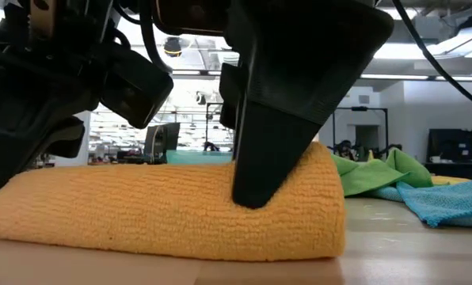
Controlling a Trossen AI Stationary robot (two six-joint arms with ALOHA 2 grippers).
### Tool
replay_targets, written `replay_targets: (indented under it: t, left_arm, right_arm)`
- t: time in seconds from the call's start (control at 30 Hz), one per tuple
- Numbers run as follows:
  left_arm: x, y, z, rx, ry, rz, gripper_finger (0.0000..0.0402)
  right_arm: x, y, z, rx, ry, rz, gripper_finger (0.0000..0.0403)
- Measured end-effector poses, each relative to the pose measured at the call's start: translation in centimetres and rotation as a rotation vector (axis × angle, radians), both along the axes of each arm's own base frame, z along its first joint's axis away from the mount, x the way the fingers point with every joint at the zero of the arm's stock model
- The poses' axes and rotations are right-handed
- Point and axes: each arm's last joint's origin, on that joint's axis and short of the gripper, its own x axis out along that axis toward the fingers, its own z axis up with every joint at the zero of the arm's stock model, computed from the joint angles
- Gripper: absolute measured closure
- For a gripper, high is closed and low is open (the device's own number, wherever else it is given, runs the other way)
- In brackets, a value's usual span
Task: Roll microfiber towels into tight, uniform cylinder then place into a basket
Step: Fold the orange towel
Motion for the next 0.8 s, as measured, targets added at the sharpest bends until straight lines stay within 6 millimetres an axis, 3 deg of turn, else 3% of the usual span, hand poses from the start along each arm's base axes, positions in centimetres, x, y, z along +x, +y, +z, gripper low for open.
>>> replay_targets:
  t: [0.27,0.8]
  left_arm:
    - [0.0,0.0,0.0,0.003,0.008,0.014,0.0401]
    - [0.2,0.1,0.0,0.008,-0.011,0.017,0.0401]
  right_arm:
    - [0.0,-1.1,-0.2,-0.039,0.072,-0.139,0.0327]
    - [-1.0,-1.3,0.5,-0.262,0.099,-0.164,0.0329]
